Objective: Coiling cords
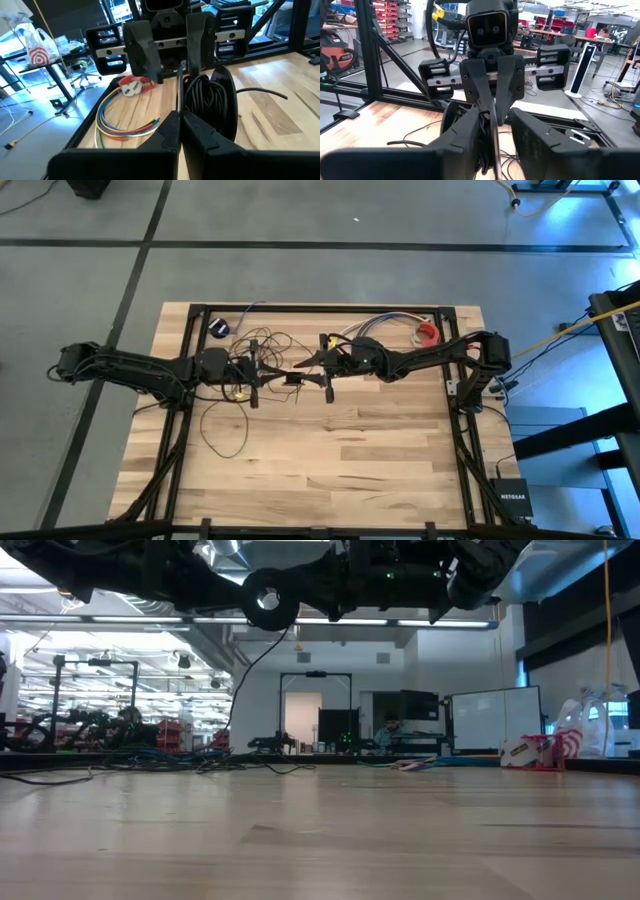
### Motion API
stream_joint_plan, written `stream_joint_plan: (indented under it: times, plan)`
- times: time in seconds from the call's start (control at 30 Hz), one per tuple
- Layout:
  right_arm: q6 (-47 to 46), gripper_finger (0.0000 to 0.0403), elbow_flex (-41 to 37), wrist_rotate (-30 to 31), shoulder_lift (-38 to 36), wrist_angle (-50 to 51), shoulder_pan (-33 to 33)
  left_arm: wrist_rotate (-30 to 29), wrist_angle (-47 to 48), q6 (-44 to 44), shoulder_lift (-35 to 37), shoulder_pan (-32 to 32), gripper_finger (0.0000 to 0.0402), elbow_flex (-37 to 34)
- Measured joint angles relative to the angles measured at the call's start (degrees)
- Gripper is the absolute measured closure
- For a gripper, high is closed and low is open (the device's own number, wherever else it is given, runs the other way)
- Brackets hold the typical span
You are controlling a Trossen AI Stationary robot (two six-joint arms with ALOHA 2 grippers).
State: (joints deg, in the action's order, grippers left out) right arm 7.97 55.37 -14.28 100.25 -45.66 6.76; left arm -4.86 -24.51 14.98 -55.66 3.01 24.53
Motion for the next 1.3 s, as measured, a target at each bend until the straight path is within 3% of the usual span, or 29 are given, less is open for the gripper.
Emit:
stream_joint_plan:
  times: [0.33,0.7,1.0,1.17,1.3]
  plan:
    - [0.6,0.0392,0.0,0.2,0.0,0.7,0.0,0.0,-0.6,0.0,0.0,0.0,0.0399,0.0]
    - [1.8,0.0397,0.0,1.7,0.0,-0.5,0.0,-2.6,2.0,-1.5,0.8,0.1,0.0389,1.1]
    - [4.0,0.0398,-0.1,5.3,-1.9,-0.7,0.0,-6.5,17.5,-1.7,7.2,0.0,0.0286,4.9]
    - [6.2,0.0395,-0.1,11.7,-4.4,-0.5,0.0,-7.0,27.2,-5.4,11.1,0.0,0.0256,5.2]
    - [8.9,0.0398,0.0,19.6,-5.9,-1.8,0.0,-7.2,28.2,-9.3,10.9,0.0,0.0253,3.9]
